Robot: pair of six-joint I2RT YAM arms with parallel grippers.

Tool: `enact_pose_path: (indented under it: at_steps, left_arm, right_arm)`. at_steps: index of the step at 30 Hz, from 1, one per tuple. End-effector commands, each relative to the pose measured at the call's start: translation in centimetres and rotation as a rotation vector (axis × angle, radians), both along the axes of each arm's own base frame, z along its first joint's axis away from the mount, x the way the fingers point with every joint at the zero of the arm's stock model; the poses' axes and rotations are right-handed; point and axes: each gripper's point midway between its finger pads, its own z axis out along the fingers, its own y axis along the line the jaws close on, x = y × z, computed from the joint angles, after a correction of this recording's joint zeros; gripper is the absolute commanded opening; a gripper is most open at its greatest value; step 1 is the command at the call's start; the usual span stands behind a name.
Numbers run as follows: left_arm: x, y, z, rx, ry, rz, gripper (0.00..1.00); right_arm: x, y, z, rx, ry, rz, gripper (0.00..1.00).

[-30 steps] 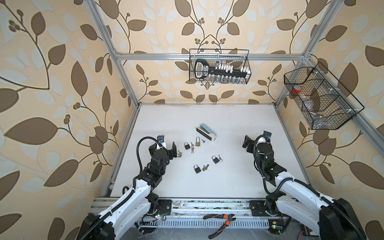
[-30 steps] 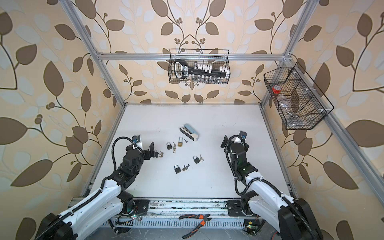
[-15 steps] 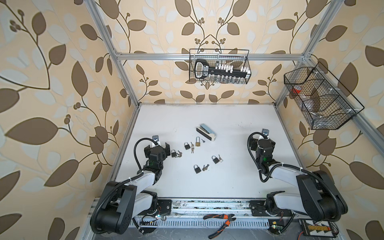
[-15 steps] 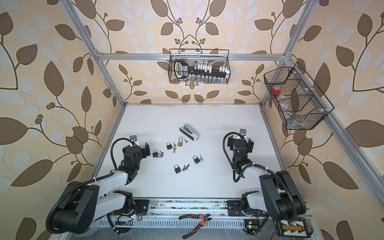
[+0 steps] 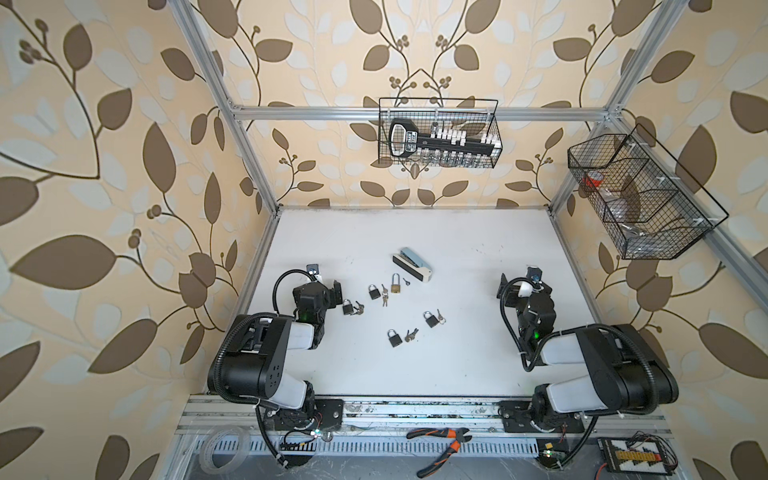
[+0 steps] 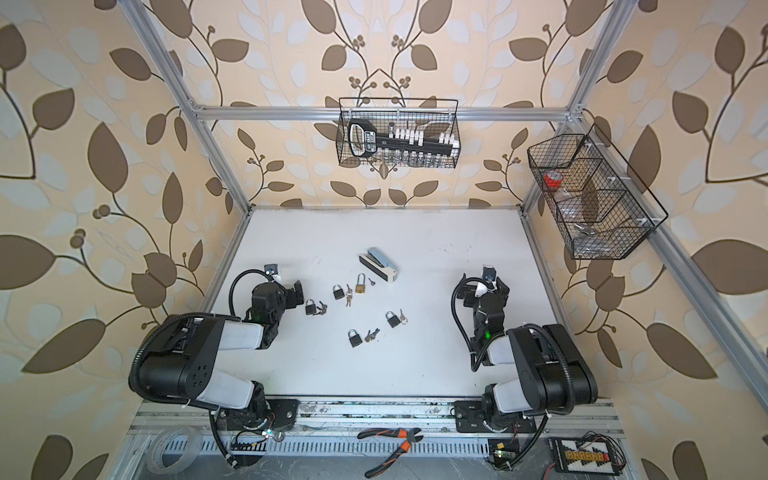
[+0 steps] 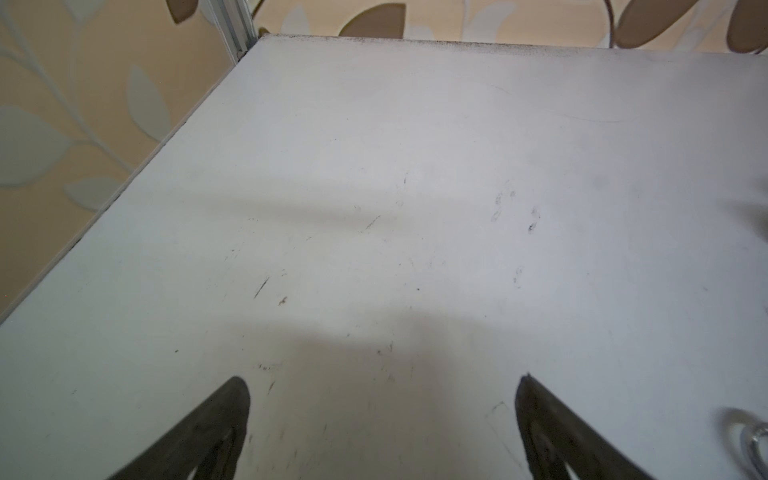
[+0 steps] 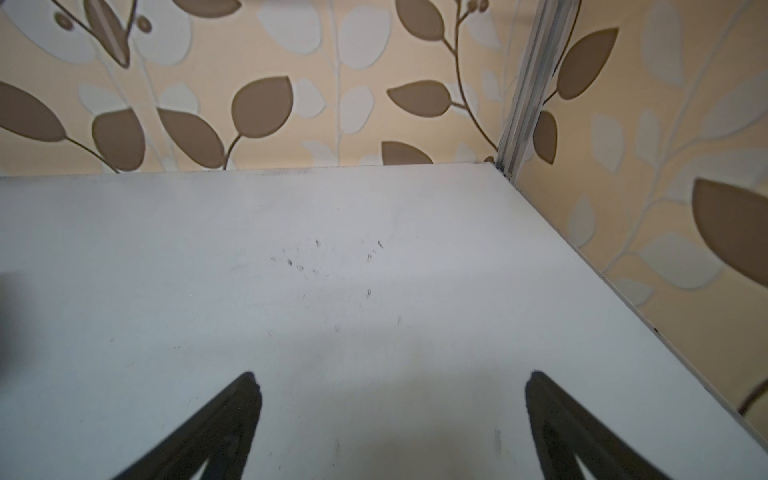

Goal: Lock with the key

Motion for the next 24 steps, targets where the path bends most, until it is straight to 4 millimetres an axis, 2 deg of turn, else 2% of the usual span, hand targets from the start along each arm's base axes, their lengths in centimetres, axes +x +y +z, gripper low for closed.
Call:
enact_pose_path:
  at_steps: [1, 5, 24]
  left_arm:
    - [1.49, -0.28, 1.1, -0.009, -0.018, -0.021, 0.99]
    - [1.53, -0.28, 1.03, -0.016, -0.011, -0.025, 0.99]
    - [1.51, -0.25, 1.16, -0.023, -0.016, -0.029, 0.99]
  right_arm:
    - [1.06, 0.84, 0.79, 0.031, -0.018, 0.068, 1.0]
    - [1.82, 0.54, 0.4, 0.069, 0.006, 0.115, 1.0]
    - [1.79, 0.51, 0.38, 0.07, 0.008, 0.116, 1.0]
